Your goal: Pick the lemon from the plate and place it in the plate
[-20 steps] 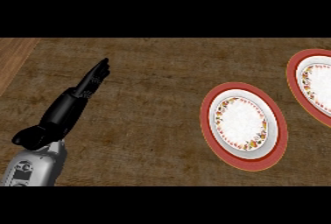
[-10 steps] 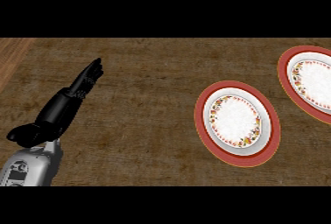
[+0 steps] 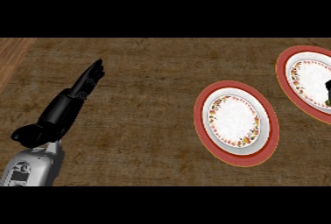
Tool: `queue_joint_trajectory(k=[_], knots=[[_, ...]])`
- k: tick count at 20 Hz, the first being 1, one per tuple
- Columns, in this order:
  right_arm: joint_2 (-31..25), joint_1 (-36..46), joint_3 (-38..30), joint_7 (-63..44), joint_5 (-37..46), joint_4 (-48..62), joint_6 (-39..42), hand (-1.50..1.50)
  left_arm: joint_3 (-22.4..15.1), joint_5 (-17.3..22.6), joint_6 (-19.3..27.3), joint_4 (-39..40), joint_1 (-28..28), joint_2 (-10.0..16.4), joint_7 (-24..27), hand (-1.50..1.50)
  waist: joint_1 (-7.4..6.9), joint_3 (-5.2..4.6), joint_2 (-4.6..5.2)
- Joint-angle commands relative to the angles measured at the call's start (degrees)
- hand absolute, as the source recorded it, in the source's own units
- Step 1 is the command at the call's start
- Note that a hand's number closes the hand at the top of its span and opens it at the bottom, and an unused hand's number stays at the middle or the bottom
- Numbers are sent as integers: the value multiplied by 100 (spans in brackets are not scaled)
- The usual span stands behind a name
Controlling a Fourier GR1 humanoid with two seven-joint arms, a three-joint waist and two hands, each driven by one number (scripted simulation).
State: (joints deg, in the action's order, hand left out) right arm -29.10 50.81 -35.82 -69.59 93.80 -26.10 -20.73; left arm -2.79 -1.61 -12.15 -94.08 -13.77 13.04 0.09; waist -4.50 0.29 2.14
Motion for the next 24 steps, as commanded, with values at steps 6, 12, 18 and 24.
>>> queue_joint_trajectory(k=[6,12,18,24], knots=[[486,4,38,-1130,773,-432,-1755,-150,3,-95,63,151,17,-67,201,0,33,-18,-33],[665,-12,-453,-335,493,-1127,-2992,-150,48,77,-121,-64,166,63,-30,0,56,2,-99],[1317,37,-837,171,246,-1851,-4456,-150,76,-61,6,-6,216,30,158,0,148,-10,-134],[2260,-60,-800,234,697,-2412,-5228,-150,167,-19,8,-29,370,33,91,0,305,-30,-191]])
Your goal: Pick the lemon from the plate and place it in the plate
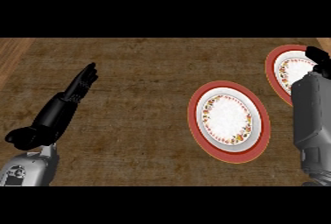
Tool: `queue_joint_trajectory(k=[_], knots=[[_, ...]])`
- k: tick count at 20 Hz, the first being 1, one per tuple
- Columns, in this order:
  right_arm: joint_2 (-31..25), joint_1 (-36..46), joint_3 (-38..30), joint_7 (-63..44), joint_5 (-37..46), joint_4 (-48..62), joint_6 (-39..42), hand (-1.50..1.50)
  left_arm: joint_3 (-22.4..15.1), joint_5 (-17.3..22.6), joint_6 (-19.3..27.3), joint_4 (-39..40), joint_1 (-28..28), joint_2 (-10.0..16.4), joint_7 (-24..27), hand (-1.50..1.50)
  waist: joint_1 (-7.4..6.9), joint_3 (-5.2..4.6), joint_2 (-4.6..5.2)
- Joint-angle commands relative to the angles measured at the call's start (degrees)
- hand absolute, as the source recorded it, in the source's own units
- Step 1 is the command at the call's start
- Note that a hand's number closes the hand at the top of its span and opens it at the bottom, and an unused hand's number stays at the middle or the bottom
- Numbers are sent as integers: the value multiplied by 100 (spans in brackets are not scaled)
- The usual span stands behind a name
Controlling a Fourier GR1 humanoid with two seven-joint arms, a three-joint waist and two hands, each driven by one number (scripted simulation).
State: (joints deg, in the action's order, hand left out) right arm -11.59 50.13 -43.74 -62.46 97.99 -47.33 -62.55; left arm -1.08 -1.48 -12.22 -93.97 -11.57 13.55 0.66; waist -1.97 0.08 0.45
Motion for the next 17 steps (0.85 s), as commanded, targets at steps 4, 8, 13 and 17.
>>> queue_joint_trajectory(k=[4,8,13,17], knots=[[1125,-417,331,-505,362,-1143,-798,-150,124,-102,55,244,119,-19,245,0,213,-13,-67],[1146,-600,874,-1094,652,-1428,-515,-150,9,-247,122,486,46,-174,317,0,194,-15,-62],[1156,-1138,1771,-1723,834,-2302,193,-150,166,75,-219,-224,356,97,-18,0,133,-14,-89],[1158,-1520,2419,-2131,729,-2484,219,-150,353,7,-170,295,-52,128,196,0,168,-13,-60]])
